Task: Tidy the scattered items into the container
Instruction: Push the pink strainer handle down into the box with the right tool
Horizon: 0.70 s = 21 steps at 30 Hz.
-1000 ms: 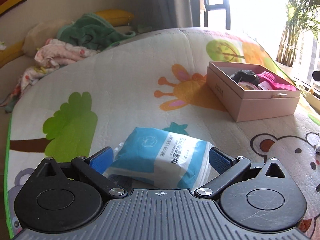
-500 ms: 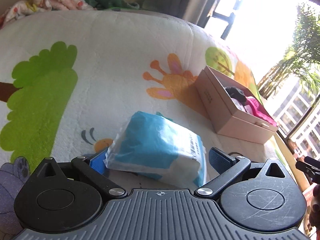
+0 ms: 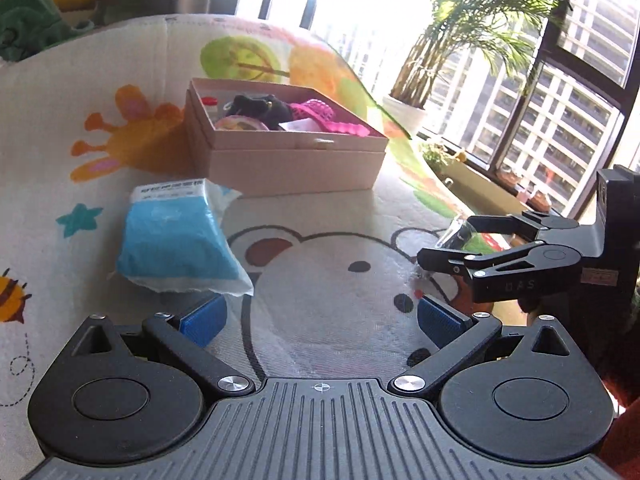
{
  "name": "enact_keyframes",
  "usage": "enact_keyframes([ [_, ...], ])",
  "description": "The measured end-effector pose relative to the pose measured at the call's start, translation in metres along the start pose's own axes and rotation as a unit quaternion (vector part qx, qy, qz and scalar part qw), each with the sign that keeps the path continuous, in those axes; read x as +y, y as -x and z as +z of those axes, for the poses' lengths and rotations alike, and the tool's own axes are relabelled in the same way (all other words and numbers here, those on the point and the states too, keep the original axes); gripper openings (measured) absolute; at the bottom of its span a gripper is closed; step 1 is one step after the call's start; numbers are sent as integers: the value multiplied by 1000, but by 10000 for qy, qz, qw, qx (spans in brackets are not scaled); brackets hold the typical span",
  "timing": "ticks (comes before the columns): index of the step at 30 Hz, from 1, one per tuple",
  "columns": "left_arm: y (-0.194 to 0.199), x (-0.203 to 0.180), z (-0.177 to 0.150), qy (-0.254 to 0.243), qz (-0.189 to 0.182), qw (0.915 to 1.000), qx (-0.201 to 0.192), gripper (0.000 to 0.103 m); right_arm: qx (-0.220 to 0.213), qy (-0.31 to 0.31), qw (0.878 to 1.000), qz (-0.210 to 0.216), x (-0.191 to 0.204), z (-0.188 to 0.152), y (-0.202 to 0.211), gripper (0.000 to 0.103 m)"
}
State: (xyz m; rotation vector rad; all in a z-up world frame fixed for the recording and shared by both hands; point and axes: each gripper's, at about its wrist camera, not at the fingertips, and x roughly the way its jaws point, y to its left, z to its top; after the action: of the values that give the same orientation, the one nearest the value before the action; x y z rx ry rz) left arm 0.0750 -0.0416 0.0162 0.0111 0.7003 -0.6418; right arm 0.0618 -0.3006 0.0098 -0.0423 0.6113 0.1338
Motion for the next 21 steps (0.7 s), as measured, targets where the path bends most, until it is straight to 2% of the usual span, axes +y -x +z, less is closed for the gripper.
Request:
enact_keyframes([
  [4,10,-16,-4,-608,727,9954,-157,103,-90,0,9999,75,-3,2,-2,103],
  [6,15,-15,-5,-697,919,9930,-240,103,-125,24,9998,139,-4,4,-1,103],
  [11,20,-1,-3,-360,1259,9903,-459,103,-520,-56,9978,418,-8,21,11,103],
  [15,15,5,-1,-163,1675,9821,-843,103,-1032,159,9945,18,-14,63,6,102],
  [16,14,9,0,-59,1723,9804,-952,103,-1052,224,9942,-25,-15,76,0,91],
  [17,13,12,-1,63,1721,9798,-1017,103,-1009,263,9945,-19,-16,86,-5,74],
  [18,13,16,-1,201,1686,9798,-1059,103,-853,275,9960,51,-18,100,-15,65],
  [19,13,21,-2,356,1611,9803,-1089,103,-657,218,9974,185,-20,112,-25,48],
  [20,12,25,-3,471,1543,9807,-1106,103,-515,133,9981,299,-21,119,-33,39],
  [21,11,28,-5,554,1489,9810,-1112,103,-325,-23,9984,465,-23,128,-45,37],
])
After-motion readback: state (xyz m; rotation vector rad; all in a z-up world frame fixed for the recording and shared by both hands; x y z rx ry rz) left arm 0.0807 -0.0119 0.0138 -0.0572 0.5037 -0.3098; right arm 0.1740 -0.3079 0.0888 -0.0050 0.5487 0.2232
